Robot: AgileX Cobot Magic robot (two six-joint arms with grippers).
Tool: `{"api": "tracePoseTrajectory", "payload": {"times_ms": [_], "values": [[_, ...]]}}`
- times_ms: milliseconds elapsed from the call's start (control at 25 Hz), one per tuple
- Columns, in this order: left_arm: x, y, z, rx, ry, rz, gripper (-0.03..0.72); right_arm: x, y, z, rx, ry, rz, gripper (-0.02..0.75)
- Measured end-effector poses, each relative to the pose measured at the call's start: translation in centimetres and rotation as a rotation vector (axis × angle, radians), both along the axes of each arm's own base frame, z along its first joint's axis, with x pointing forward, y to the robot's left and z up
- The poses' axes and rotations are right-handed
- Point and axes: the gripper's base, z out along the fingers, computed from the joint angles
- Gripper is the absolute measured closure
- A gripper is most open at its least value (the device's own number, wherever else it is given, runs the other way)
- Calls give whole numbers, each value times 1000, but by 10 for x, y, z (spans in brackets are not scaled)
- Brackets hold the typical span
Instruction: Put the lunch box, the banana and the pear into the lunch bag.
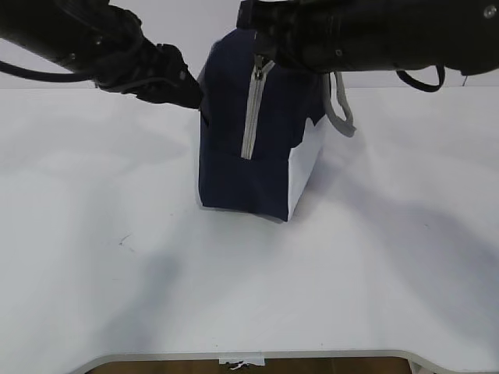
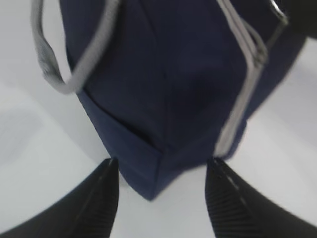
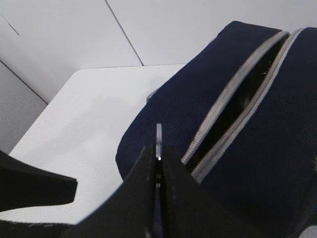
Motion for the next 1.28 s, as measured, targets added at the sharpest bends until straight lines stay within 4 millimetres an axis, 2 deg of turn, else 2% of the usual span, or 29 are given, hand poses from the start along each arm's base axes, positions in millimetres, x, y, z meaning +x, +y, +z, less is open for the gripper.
{"api": "tracePoseTrajectory", "payload": {"times_ms": [360,760,840,920,1000,1040,1120,1280], "values": [[9,-8,2,-116,-60,23,263,0,0,-1,9,14,-3,737],[32,-21,-12,-126,-47,18,276,0,0,0,10,15,-3,737],[35,-22,-16,-123,-37,19,323,0,0,-1,9,19,-2,737],[35,-23,-19,-121,-21,12,439,-1,0,-1,9,22,-2,737],[34,-23,-21,-119,-5,4,598,-1,0,-1,7,26,-1,737],[34,-23,-21,-119,-4,2,640,-1,0,-2,5,31,0,737],[33,-24,-22,-114,-1,-3,681,-1,0,-2,3,36,1,737],[31,-22,-22,-65,-7,-40,690,-1,1,-1,-2,36,4,737]]}}
